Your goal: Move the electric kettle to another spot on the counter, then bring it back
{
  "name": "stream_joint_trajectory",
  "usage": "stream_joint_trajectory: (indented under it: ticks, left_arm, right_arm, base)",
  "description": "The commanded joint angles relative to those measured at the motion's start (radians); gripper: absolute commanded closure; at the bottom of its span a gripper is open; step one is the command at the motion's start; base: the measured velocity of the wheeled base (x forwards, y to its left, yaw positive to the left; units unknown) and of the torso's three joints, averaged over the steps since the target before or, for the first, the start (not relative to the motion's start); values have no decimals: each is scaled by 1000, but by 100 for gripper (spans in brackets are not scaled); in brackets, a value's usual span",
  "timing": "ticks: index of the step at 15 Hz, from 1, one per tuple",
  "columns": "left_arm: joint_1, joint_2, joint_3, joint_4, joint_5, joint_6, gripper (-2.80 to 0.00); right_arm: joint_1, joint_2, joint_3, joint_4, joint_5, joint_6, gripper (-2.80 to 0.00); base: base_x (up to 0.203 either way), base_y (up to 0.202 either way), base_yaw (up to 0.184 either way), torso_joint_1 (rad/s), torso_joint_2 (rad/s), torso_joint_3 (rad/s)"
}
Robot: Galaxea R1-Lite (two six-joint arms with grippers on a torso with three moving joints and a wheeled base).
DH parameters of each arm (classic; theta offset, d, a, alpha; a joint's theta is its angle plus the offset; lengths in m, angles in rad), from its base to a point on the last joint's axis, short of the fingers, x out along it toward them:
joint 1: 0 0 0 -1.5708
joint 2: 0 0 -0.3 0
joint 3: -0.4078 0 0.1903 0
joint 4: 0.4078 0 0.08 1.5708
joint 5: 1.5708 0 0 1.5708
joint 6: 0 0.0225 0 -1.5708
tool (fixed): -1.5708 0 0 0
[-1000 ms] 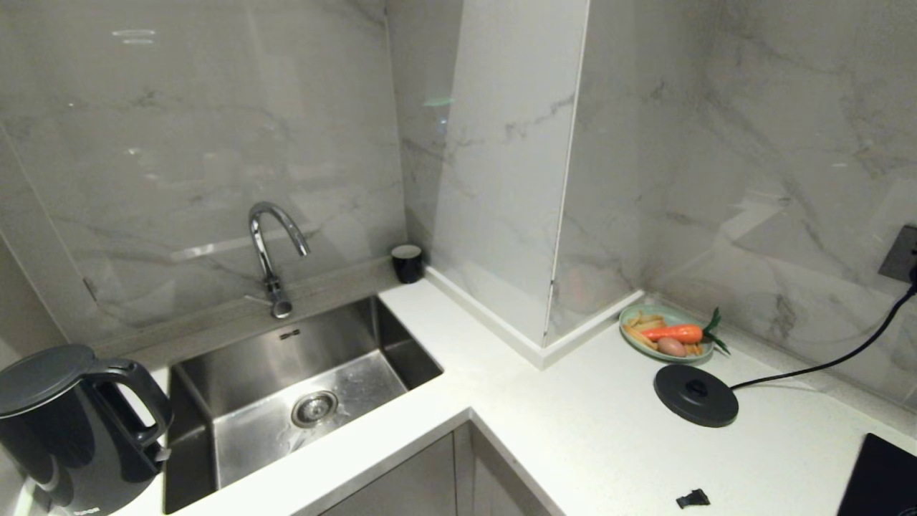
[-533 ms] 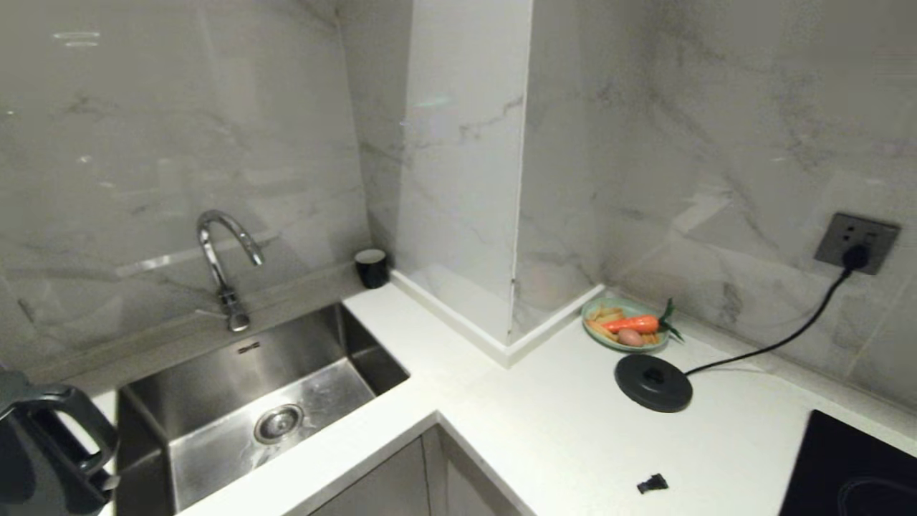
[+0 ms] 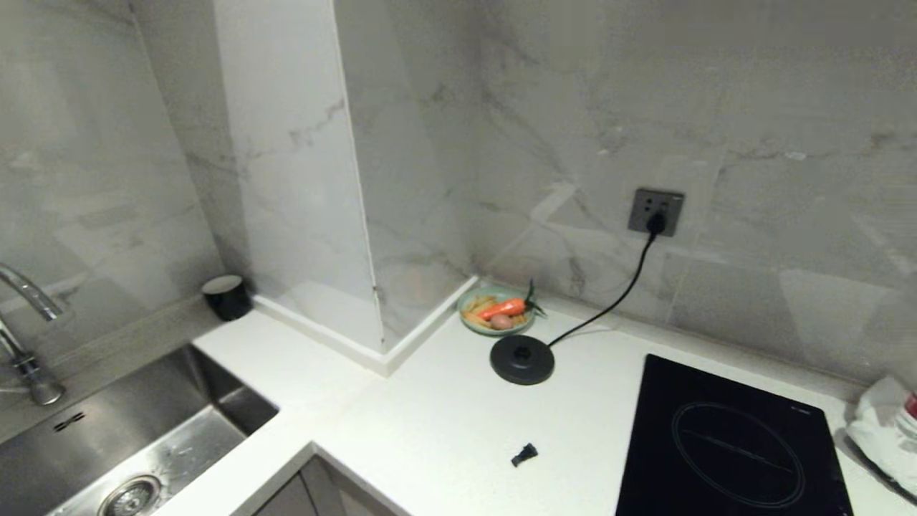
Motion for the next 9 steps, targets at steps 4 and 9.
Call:
stream_joint_trajectory:
  ticks: [4,9]
  left_arm:
    - [0,2,1,1,2,-1,0]
    - [0,2,0,1,3,-1,0]
  right_arm:
    - [0,1,0,0,0,0,0]
    - [0,1,0,0,0,0,0]
  base:
    - [1,9,-173,4,2,1]
    - [3,10,-175,4,3,2]
